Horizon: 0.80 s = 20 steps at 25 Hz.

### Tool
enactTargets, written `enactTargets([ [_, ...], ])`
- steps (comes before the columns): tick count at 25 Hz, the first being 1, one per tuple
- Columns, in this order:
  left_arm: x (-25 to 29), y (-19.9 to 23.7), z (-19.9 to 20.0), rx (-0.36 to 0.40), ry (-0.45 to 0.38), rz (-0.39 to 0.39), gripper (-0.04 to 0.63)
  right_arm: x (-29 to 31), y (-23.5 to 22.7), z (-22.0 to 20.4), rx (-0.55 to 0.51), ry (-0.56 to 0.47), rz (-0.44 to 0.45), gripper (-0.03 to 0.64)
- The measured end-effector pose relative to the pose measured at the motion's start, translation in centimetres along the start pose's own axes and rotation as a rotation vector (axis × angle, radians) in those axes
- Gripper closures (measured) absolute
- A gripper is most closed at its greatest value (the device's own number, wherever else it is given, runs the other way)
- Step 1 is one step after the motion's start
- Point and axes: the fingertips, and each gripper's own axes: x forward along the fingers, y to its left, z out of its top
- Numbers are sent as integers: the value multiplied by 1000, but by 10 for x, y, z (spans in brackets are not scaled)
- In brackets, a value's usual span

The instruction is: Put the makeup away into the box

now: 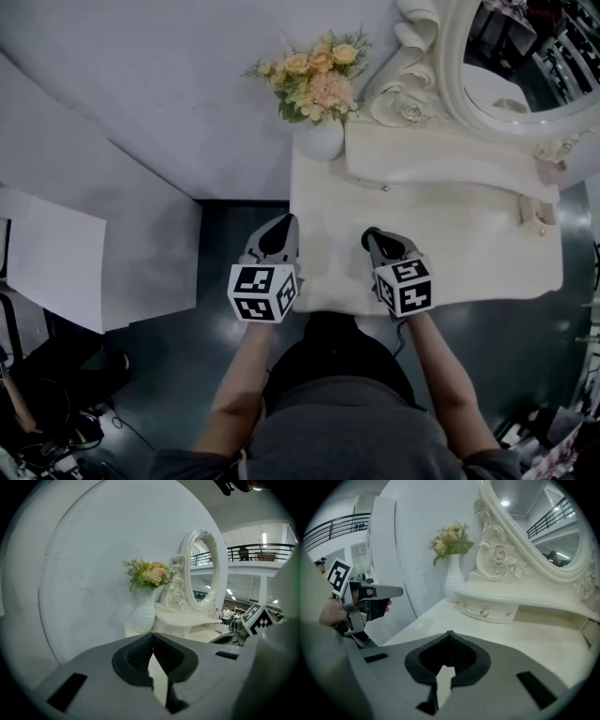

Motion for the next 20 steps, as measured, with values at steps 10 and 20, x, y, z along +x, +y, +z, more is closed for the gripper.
enactTargets([
  [10,36,-67,10,64,26,-181,589,-54,-55,-6,135,-75,-178,611],
  [20,63,-162,4,162,63,-393,589,-115,-105,-39,271,-126,-351,611],
])
